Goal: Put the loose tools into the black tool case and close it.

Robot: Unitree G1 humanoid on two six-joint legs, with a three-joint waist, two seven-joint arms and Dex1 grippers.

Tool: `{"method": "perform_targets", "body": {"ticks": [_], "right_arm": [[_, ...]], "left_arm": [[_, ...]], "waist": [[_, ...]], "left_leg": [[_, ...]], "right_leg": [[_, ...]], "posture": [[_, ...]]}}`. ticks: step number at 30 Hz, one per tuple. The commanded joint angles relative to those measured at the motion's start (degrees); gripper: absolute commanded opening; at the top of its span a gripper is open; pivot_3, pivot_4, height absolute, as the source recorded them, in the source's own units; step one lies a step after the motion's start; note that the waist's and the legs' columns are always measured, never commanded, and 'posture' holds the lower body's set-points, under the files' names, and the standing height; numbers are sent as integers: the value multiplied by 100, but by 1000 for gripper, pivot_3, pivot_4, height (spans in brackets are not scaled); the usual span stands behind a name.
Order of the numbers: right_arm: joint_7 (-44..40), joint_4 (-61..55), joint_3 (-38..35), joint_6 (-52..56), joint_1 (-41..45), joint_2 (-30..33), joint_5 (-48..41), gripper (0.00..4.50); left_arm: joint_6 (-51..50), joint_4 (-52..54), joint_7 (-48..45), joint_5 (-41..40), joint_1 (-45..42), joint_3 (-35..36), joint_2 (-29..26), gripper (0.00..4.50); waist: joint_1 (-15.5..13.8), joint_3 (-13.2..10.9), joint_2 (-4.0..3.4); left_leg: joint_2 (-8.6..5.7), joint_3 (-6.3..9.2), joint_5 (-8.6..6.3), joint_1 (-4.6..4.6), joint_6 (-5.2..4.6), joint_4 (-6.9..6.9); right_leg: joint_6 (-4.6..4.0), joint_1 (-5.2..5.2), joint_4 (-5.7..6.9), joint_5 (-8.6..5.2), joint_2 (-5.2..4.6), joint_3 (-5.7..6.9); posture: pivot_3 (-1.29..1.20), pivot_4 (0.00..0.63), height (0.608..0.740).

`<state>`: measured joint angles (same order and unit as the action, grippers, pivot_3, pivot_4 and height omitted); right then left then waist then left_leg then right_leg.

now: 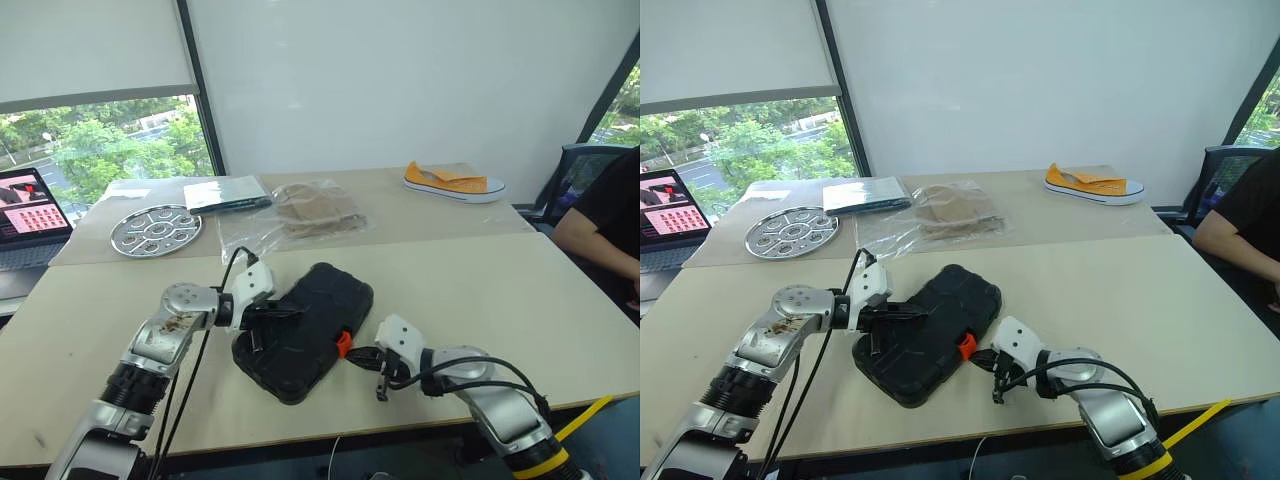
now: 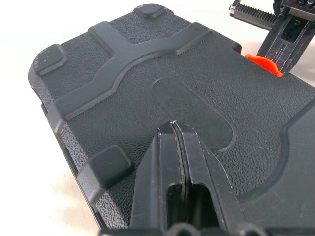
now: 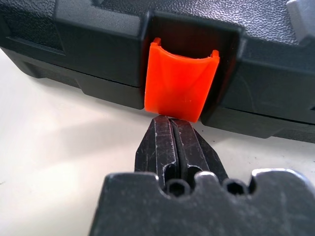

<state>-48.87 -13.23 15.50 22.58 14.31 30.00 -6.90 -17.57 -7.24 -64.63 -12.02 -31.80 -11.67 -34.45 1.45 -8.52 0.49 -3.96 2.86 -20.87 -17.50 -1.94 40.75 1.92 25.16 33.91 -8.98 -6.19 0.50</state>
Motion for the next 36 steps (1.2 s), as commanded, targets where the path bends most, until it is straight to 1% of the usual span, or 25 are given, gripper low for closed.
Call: {"method": "perform_targets", "body": {"ticks": [1, 5, 10, 20, 21, 22, 24, 30, 36], "right_arm": [[-108, -706, -301, 4, -62, 208, -238, 0], [-123, -868, -405, 52, -252, 370, -309, 0], [-59, -872, -397, 58, -234, 360, -336, 0], [14, -333, -155, -202, 143, 14, -172, 0], [13, -296, -139, -230, 174, -16, -153, 0], [11, -257, -129, -269, 204, -52, -138, 0], [19, -179, -111, -324, 275, -139, -110, 0], [64, 73, -69, -501, 553, -440, -70, 0], [66, -6, -53, -418, 606, -596, -69, 0]], "left_arm": [[-272, -385, -107, 412, 394, -572, -22, 38], [-258, -413, -104, 416, 378, -561, -10, 38], [-220, -501, -107, 427, 317, -561, 13, 38], [-239, -518, -88, 413, 255, -525, 25, 38], [-243, -501, -85, 412, 273, -521, 19, 38], [-250, -490, -80, 410, 283, -519, 17, 38], [-267, -476, -67, 403, 296, -520, 19, 38], [-328, -464, -26, 402, 334, -559, 87, 38], [-315, -517, -28, 414, 372, -568, 92, 38]], "waist": [[-13, 1, -1], [-30, 3, -4], [-45, 4, -4], [-40, 4, -2], [-33, 4, -2], [-27, 4, -2], [-23, 4, -1], [-18, 4, -1], [-15, 4, -2]], "left_leg": [[-1, 0, 0, 0, 0, 0], [0, 1, -2, 3, -2, -2], [0, 1, -3, 6, -4, -2], [1, 1, -2, 17, -4, -1], [2, 1, -4, 18, -6, -1], [6, 1, -4, 18, -7, -1], [12, 1, -5, 20, -8, -1], [31, 1, -4, 21, -7, -2], [43, 1, -4, 20, -5, -2]], "right_leg": [[0, 0, 0, 0, -1, 0], [0, -5, -6, -2, -1, 1], [4, -11, -10, -4, -1, 1], [4, -20, -6, -4, -1, 1], [11, -21, -4, -8, 0, 1], [37, -20, -2, -24, 3, 1], [41, -20, 1, -27, 7, 1], [33, -17, 6, -22, 27, 2], [25, -14, 6, -17, 41, 1]], "posture": [[0, 150, 740], [0, 150, 740], [0, 150, 740], [0, 150, 740], [0, 150, 740], [0, 150, 740], [0, 150, 740], [0, 150, 740], [0, 150, 740]]}}
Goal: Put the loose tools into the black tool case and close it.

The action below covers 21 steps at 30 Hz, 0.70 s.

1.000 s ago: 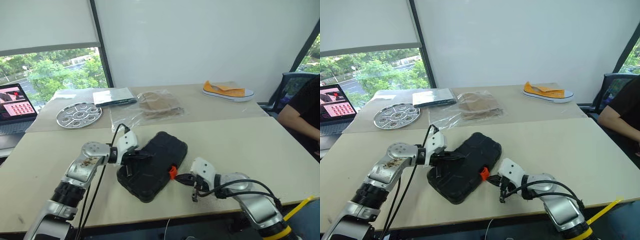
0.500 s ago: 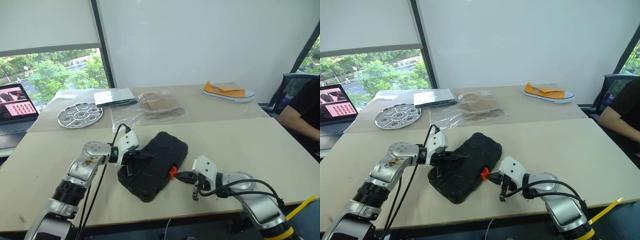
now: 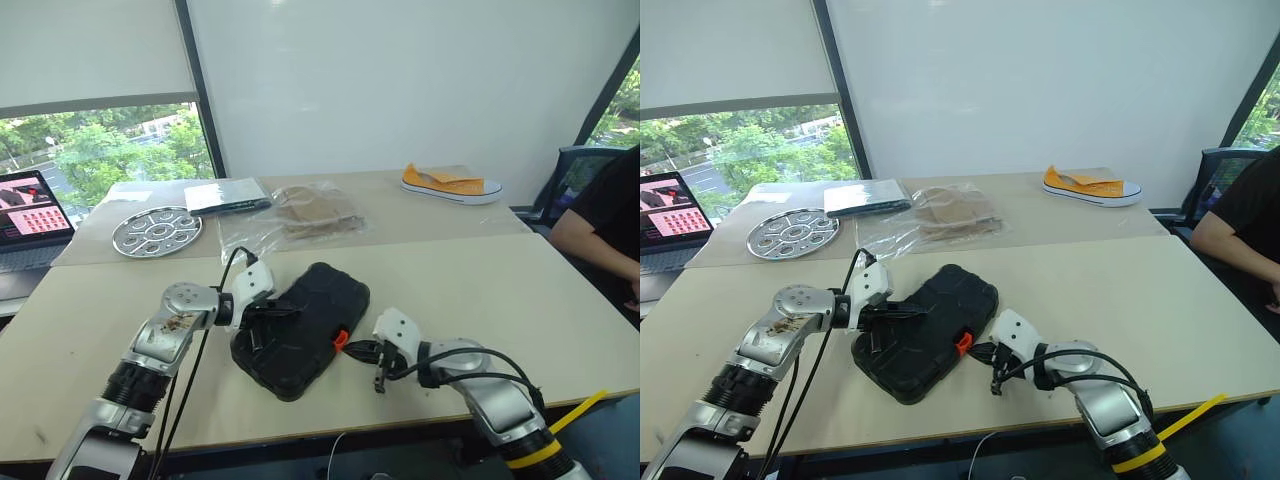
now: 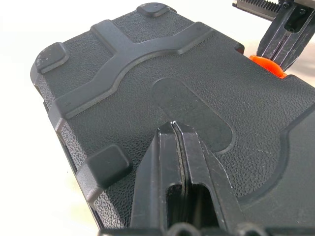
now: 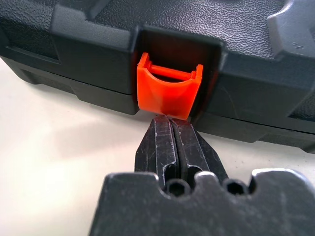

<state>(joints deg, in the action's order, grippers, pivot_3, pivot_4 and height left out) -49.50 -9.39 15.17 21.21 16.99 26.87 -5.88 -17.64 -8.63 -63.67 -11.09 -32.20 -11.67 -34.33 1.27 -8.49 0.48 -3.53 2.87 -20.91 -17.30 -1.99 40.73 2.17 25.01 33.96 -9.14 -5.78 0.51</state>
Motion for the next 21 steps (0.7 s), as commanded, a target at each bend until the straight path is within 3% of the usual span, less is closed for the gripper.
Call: {"method": "perform_targets", "body": {"ticks": [1, 4, 8, 9, 10, 11, 17, 21], "right_arm": [[101, -470, -15, -248, 275, -265, -177, 0], [2, -700, -78, -205, 52, -106, -208, 0], [-142, -1081, -625, -349, -546, 316, -470, 0], [-224, -1183, -894, -520, -798, 443, -627, 0], [-312, -1299, -1220, -549, -1065, 555, -872, 0], [-372, -1372, -1434, -569, -1248, 630, -1050, 577], [-865, -1024, -2673, -1451, -2134, 1135, -1521, 2512], [-1621, -73, -3099, -2916, -2317, 1356, -1504, 3906]], "left_arm": [[-257, -397, -89, 325, 436, -532, 86, 38], [35, -394, -77, 221, 531, -315, 97, 38], [929, -293, -338, -442, 875, 588, 111, 38], [949, -170, -464, -634, 1049, 828, -37, 432], [1010, -53, -609, -825, 1234, 1094, -215, 541], [1031, 36, -696, -940, 1361, 1246, -331, 711], [1311, 413, -680, -1188, 2629, 2375, -1113, 2921], [1818, 670, -500, -1008, 3843, 2967, -1260, 4414]], "waist": [[4, 0, 0], [3, 0, -1], [-6, 0, -7], [-6, 0, -8], [-11, 0, -7], [1, 0, -8], [29, -7, -17], [-22, -26, -16]], "left_leg": [[2, 0, 0, 0, 0, 0], [10, -1, -1, 0, 3, 0], [19, -1, -1, -4, 13, -10], [23, 0, -1, -7, 22, -15], [23, -1, 0, -7, 27, -17], [23, 0, 3, -11, 39, -20], [25, 0, -6, -11, 40, -92], [17, -6, -35, -14, 19, -92]], "right_leg": [[-2, 1, 0, 1, 2, -1], [-8, 2, -1, 4, 10, -1], [-47, 15, -1, 19, 17, -2], [-59, 19, -5, 22, 20, -1], [-61, 21, -7, 21, 20, -1], [-64, 23, -13, 19, 21, 0], [-75, 45, -82, 18, 41, -5], [-67, 51, -90, 13, 35, -6]], "posture": [[0, 150, 740], [0, 150, 740], [0, 150, 740], [0, 150, 740], [0, 150, 740], [0, 150, 740], [0, 150, 740], [0, 150, 740]]}}
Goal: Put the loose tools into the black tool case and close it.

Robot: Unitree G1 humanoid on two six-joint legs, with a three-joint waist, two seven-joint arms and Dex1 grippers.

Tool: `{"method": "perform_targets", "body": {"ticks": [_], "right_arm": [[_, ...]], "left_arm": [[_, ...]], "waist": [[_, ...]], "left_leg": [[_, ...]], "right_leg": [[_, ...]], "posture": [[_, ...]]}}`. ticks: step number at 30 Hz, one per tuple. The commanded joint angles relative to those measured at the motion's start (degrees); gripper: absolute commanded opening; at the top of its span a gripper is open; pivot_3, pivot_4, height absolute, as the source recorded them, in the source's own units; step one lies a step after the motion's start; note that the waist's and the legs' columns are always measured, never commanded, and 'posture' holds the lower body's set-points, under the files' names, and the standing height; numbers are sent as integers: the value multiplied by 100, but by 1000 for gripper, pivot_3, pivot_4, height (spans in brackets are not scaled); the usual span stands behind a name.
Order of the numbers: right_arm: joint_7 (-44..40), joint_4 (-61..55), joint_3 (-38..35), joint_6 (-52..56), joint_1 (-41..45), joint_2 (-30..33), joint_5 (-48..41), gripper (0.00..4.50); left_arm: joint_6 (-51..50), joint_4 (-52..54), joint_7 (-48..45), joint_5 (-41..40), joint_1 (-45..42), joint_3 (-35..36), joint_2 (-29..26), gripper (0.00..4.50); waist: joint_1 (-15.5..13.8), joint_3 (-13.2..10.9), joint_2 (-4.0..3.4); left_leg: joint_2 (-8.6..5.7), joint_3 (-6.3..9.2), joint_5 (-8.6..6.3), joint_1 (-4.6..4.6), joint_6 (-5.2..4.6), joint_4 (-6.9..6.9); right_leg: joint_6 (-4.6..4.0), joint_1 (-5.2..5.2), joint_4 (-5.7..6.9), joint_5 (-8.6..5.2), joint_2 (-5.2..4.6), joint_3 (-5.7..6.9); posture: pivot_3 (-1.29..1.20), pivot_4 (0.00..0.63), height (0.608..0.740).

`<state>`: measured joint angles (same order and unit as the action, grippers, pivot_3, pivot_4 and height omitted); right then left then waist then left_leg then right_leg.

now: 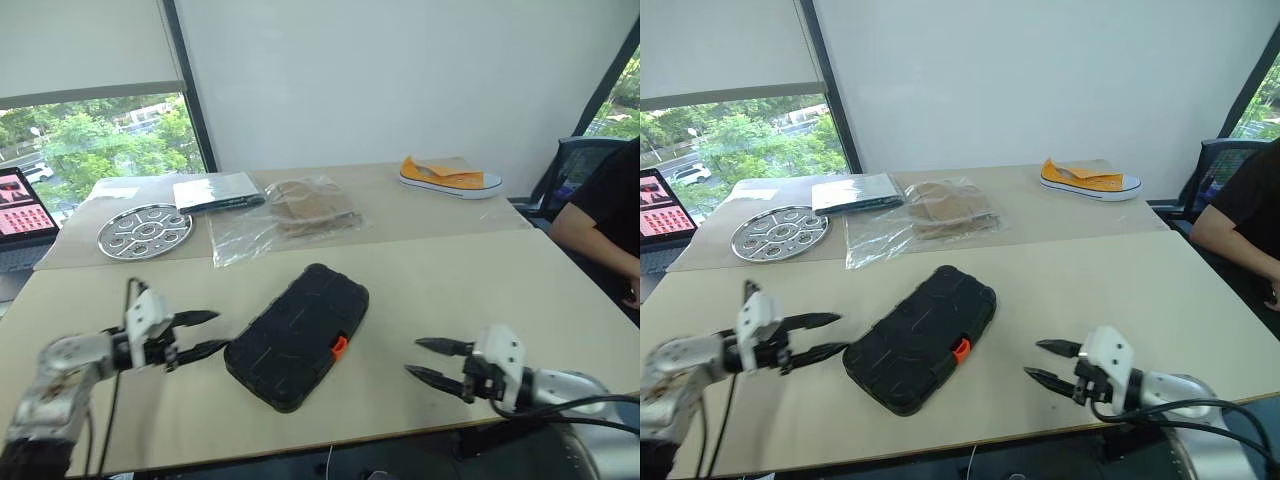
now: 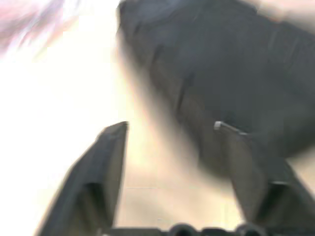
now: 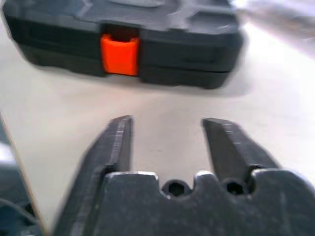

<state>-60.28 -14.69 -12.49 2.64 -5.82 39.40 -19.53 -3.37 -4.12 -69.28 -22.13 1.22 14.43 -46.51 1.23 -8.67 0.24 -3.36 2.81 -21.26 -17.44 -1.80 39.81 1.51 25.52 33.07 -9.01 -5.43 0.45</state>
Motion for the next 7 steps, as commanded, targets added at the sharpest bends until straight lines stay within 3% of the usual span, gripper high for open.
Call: {"method": "perform_targets", "body": {"ticks": [1, 2, 7], "right_arm": [[-649, 623, -363, -1278, -37, 141, -136, 4235], [-799, 721, -391, -1130, -47, 227, -283, 4446], [-936, 1151, -424, -1235, 199, 338, -439, 4446]], "left_arm": [[454, 237, 86, 102, 689, 437, -51, 4500], [726, 215, 167, 173, 840, 519, -6, 4500], [1127, 300, 428, 196, 1165, 673, 155, 4500]], "waist": [[-34, -16, 21], [-58, -24, 34], [-161, -27, 37]], "left_leg": [[-1, -1, -4, -2, -1, 1], [0, -1, -7, -12, 0, 2], [-4, 2, -6, -79, 3, 19]], "right_leg": [[1, 2, -2, -1, 0, 1], [1, 11, -5, -1, 0, 3], [-1, 73, -3, 1, -9, 19]], "posture": [[0, 150, 740], [0, 150, 740], [0, 150, 740]]}}
